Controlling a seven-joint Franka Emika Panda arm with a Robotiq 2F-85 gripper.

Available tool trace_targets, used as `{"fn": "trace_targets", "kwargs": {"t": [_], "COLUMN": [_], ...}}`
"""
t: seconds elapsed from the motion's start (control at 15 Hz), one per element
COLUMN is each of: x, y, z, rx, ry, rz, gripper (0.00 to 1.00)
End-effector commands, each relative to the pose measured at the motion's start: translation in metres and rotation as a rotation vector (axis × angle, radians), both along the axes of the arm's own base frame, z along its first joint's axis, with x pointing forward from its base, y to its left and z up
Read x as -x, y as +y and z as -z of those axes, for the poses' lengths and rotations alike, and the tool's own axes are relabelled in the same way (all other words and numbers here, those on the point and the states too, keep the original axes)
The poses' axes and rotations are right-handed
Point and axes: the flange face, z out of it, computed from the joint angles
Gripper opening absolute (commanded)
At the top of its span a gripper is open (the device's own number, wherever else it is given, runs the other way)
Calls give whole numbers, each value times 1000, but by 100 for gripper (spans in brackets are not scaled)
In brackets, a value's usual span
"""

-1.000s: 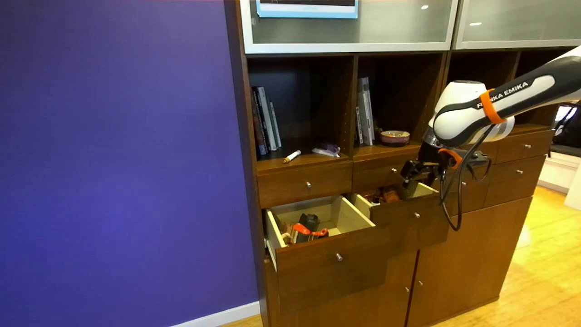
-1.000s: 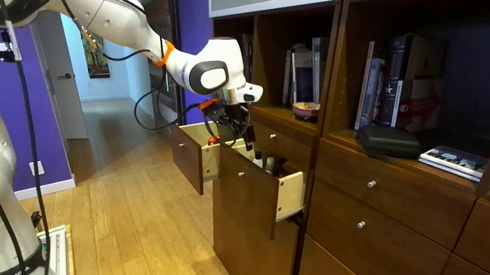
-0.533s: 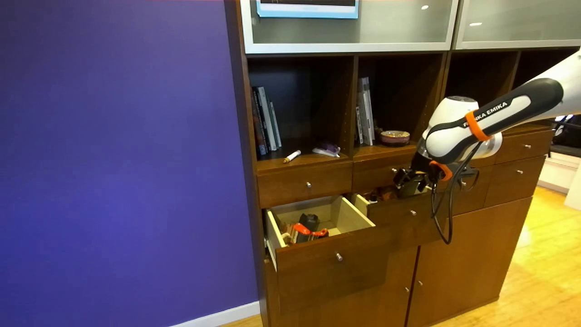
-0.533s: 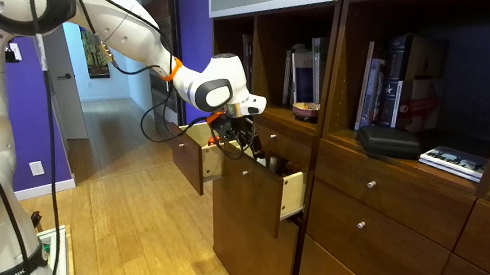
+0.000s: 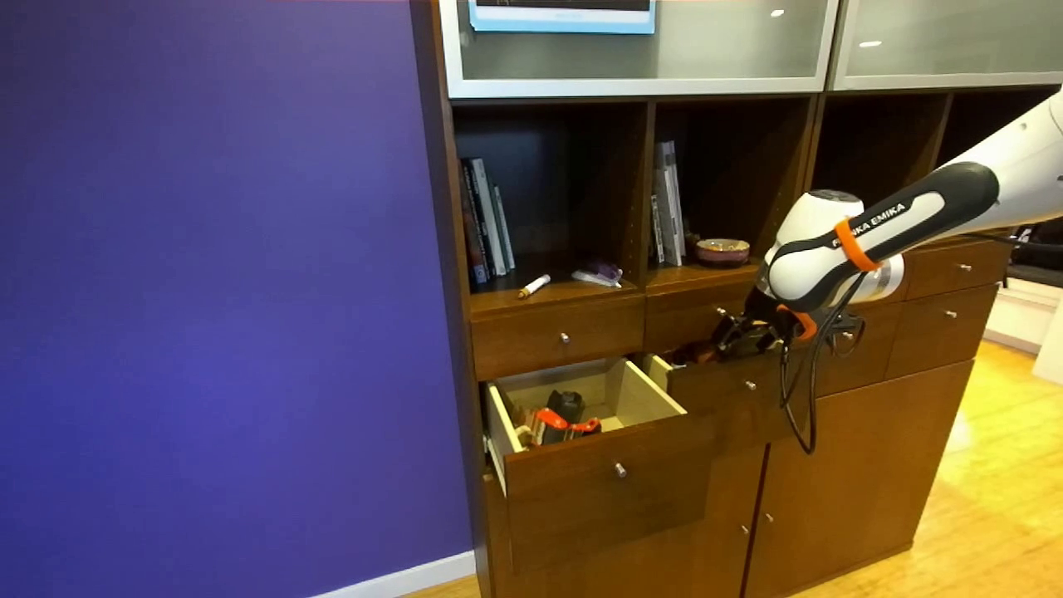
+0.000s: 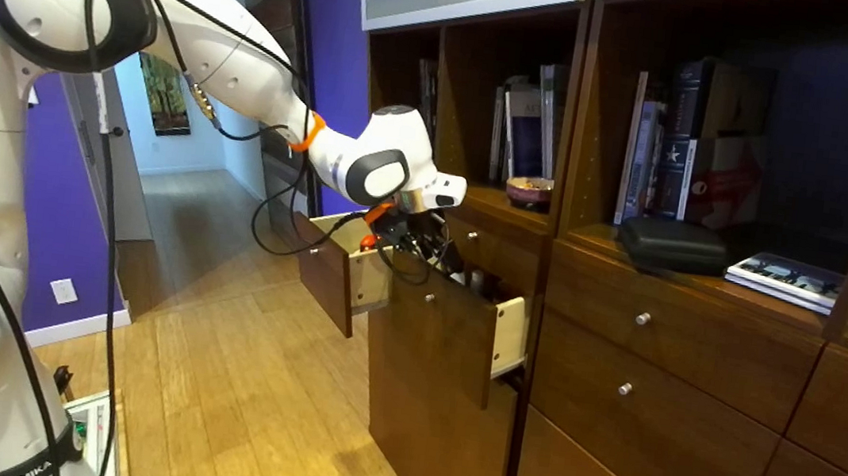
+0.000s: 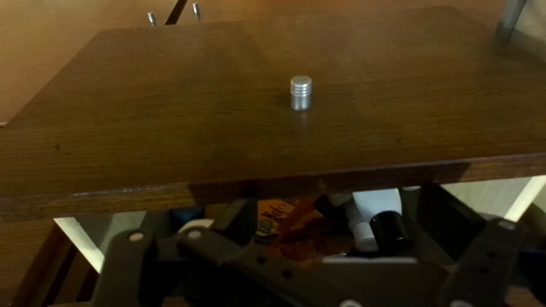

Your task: Open the second top drawers on the left

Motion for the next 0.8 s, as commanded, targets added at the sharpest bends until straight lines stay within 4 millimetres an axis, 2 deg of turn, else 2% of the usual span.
{"fn": "trace_targets", "kwargs": {"t": [0.0, 0.47, 0.73], "x": [6, 36, 49], "y": [-2, -5, -6], "z": [10, 2, 3], "rx": [-17, -20, -34], "ry": [125, 418, 511], "rz": [4, 53, 76], "gripper": [100, 100, 100]}}
